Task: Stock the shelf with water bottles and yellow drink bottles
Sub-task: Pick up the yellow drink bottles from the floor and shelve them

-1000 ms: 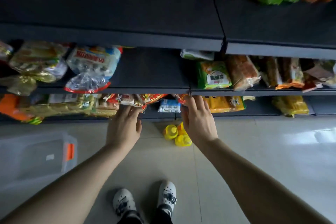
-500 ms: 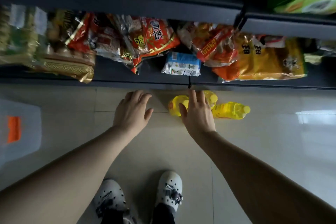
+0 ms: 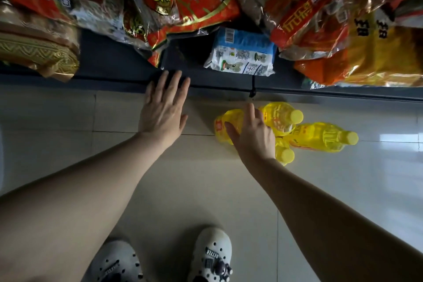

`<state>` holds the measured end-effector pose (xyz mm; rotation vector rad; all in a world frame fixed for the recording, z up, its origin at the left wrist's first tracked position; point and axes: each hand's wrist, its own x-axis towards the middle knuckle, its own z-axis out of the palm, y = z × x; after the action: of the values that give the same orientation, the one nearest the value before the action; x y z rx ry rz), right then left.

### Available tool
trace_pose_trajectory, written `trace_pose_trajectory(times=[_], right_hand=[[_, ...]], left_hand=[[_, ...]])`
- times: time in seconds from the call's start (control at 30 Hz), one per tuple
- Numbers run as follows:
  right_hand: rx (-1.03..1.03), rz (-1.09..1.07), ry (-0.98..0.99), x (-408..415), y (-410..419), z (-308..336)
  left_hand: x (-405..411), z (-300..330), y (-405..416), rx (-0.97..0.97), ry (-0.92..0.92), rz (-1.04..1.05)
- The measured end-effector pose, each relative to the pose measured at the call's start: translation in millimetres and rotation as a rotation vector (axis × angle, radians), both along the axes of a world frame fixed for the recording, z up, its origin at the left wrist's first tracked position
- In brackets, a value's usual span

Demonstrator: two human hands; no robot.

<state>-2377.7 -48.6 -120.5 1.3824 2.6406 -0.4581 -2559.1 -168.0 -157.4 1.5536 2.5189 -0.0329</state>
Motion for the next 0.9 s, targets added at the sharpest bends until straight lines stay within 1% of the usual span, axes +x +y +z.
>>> trace_pose_trajectory(times=[0.1, 0.2, 0.27, 0.37, 0.47, 0.57, 0.67, 0.77, 0.9], right_hand=[[-0.051, -0.063, 0.101, 4.3, -0.7, -1.7], [-0.147, -0.298, 0.207, 7.6, -6.0, 1.2], [-0.206, -0.392, 0.235, 8.3, -6.3, 5.0], [-0.257, -0.465, 0.246, 7.7, 2.2, 20.7], [-0.297, -0.441, 0.251, 5.3, 4.5, 58.8], [-0.326, -0.333, 0.262, 3.7, 1.8, 117.3], [-0.347, -0.184, 0.231, -0.4, 4.5, 195.1], [-0.338, -0.055, 0.208, -6.0, 6.5, 294.5], [-0.309, 0.075, 0.310, -12.0, 8.3, 438.9]], left_hand=[[0.0, -2.1, -0.1, -0.022, 0.018, -0.005], [1.1, 1.9, -0.6, -0.060, 0.004, -0.011], [-1.3, 8.8, 0.5, -0.094, -0.025, -0.014], [-9.8, 28.5, 7.0, -0.185, -0.119, 0.004], [-14.1, 61.3, 5.9, -0.345, -0.213, 0.047], [-7.9, 111.3, -12.7, -0.474, -0.235, -0.012], [-0.9, 176.4, -33.9, -0.558, -0.237, -0.067], [2.3, 256.6, -50.4, -0.558, -0.270, -0.086], [1.8, 371.7, -61.3, -0.495, -0.406, 0.007]])
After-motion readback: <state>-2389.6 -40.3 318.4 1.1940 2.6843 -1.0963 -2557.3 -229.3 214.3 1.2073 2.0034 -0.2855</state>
